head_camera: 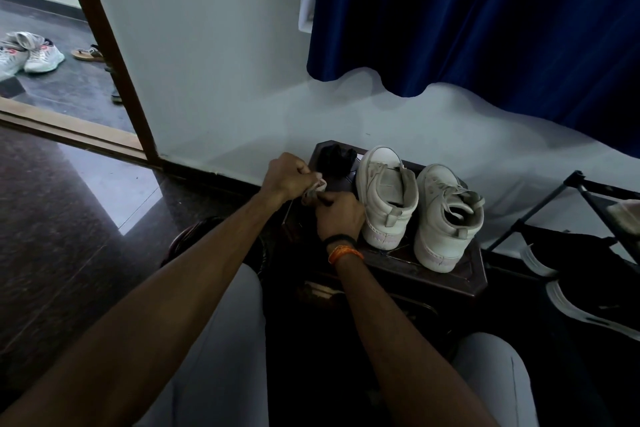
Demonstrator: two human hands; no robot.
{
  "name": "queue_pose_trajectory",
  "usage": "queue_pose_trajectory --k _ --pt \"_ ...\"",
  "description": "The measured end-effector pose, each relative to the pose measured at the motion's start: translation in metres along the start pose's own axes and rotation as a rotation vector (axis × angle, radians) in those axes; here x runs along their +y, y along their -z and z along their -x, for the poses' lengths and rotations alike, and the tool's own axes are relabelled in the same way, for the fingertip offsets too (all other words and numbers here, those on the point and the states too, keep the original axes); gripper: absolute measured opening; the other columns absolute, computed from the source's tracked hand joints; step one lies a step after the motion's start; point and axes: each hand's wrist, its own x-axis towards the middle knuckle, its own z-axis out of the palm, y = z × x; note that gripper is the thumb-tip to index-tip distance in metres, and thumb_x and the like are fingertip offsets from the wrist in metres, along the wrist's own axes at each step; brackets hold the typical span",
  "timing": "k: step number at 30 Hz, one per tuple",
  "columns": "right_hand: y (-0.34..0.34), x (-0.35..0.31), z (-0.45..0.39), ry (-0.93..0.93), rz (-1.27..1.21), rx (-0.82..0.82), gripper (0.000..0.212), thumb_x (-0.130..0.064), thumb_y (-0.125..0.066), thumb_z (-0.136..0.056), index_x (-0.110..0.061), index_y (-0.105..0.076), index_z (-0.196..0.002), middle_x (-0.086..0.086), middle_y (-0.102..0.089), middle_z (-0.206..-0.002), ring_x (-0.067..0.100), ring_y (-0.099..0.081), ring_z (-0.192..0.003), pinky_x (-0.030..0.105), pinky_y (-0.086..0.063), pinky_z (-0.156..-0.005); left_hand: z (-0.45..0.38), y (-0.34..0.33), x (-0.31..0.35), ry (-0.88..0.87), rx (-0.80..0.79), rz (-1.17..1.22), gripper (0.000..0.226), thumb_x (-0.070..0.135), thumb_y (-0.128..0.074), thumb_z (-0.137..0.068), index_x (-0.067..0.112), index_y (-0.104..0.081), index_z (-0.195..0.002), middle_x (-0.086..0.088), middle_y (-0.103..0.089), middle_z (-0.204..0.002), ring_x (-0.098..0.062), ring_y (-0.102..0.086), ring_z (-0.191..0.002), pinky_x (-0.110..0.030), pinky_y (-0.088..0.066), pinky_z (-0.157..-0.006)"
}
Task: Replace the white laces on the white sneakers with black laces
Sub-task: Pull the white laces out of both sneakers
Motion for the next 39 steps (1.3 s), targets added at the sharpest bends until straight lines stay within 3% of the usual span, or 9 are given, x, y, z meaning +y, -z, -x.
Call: queue_pose_trajectory --k 4,11,16,23,26,29,32,36,39 --pt "0.008 -0.003 0.001 -0.025 -0.034 -0.017 0.017 -0.026 -0.070 -0.087 -0.019 -0.082 -0.097 0.015 -0.076 -0.091 0.034 -0.069 -0.090 0.023 -0.035 -0.066 0.008 -0.002 0.001 -0.004 0.014 -0.015 0.031 0.036 -0.092 -0.069 0.009 -0.077 -0.065 -0.001 -0.072 -0.062 -0.009 -0.068 -0.060 -0.022 -0.056 -0.058" --pt "0.017 -0.006 0.009 -0.037 0.017 0.005 0.021 -0.021 -0.069 -0.087 -0.025 -0.080 -0.105 0.010 -0.077 -0.098 0.031 -0.069 -0.094 0.021 -0.040 -0.070 0.024 -0.014 0.003 0.005 0.145 -0.067 0.010 0.004 -0.078 -0.073 0.007 -0.075 -0.064 -0.004 -0.071 -0.063 -0.011 -0.064 -0.057 -0.034 -0.061 -0.063" --pt "0.029 -0.003 0.021 0.053 0.012 -0.016 0.022 -0.012 -0.065 -0.082 -0.020 -0.081 -0.094 0.006 -0.077 -0.089 0.026 -0.070 -0.085 0.027 -0.050 -0.071 0.030 -0.017 0.005 0.000 0.157 -0.024 0.013 0.017 -0.082 -0.076 0.009 -0.076 -0.067 -0.004 -0.072 -0.068 -0.011 -0.063 -0.060 -0.025 -0.055 -0.059" --pt "0.078 0.001 0.038 0.152 -0.093 0.171 0.010 -0.019 -0.071 -0.087 -0.020 -0.079 -0.092 -0.004 -0.078 -0.088 0.015 -0.071 -0.083 0.033 -0.056 -0.081 0.029 -0.020 0.016 0.071 0.257 -0.012 0.045 0.044 -0.069 -0.084 0.007 -0.064 -0.057 -0.004 -0.063 -0.055 -0.020 -0.063 -0.059 -0.030 -0.051 -0.061" --pt "0.101 0.005 0.036 0.162 -0.137 0.297 0.009 -0.018 -0.072 -0.086 -0.019 -0.080 -0.090 -0.004 -0.077 -0.084 0.011 -0.071 -0.078 0.019 -0.055 -0.074 0.029 -0.023 0.027 0.016 0.358 -0.036 0.038 0.044 -0.063 -0.086 0.015 -0.063 -0.061 -0.003 -0.067 -0.068 -0.023 -0.065 -0.072 -0.038 -0.054 -0.077" --pt "0.123 0.011 0.032 0.166 -0.167 0.396 0.008 -0.015 -0.072 -0.085 -0.018 -0.079 -0.086 -0.003 -0.076 -0.079 0.011 -0.069 -0.073 0.011 -0.047 -0.068 0.032 -0.033 0.047 -0.110 0.404 -0.035 0.017 0.035 -0.065 -0.086 0.021 -0.064 -0.077 -0.003 -0.065 -0.089 -0.027 -0.058 -0.092 -0.038 -0.042 -0.091" --pt "0.144 0.023 0.027 0.164 -0.154 0.493 0.008 -0.018 -0.071 -0.085 -0.020 -0.078 -0.086 -0.005 -0.075 -0.080 0.011 -0.069 -0.074 0.015 -0.050 -0.079 0.041 -0.048 0.079 -0.419 0.348 -0.025 0.007 0.022 -0.068 -0.081 0.018 -0.062 -0.079 0.003 -0.064 -0.080 -0.021 -0.058 -0.081 -0.038 -0.042 -0.085" --pt "0.168 0.047 0.013 0.115 -0.046 0.585 0.013 -0.013 -0.067 -0.080 -0.017 -0.078 -0.086 0.004 -0.070 -0.097 0.024 -0.066 -0.085 0.034 -0.054 -0.078 0.061 -0.071 0.119 -0.753 0.097 0.052 0.008 0.012 -0.072 -0.079 0.015 -0.071 -0.086 0.004 -0.061 -0.089 -0.008 -0.051 -0.085 -0.035 -0.043 -0.087" --pt "0.183 0.063 0.004 0.023 0.066 0.502 0.023 -0.006 -0.064 -0.076 -0.017 -0.078 -0.089 0.009 -0.062 -0.109 0.032 -0.058 -0.103 0.029 -0.045 -0.082 0.066 -0.091 0.129 -0.811 -0.073 0.033 0.012 0.025 -0.073 -0.081 0.024 -0.077 -0.091 0.007 -0.058 -0.103 -0.013 -0.049 -0.097 -0.037 -0.044 -0.089"
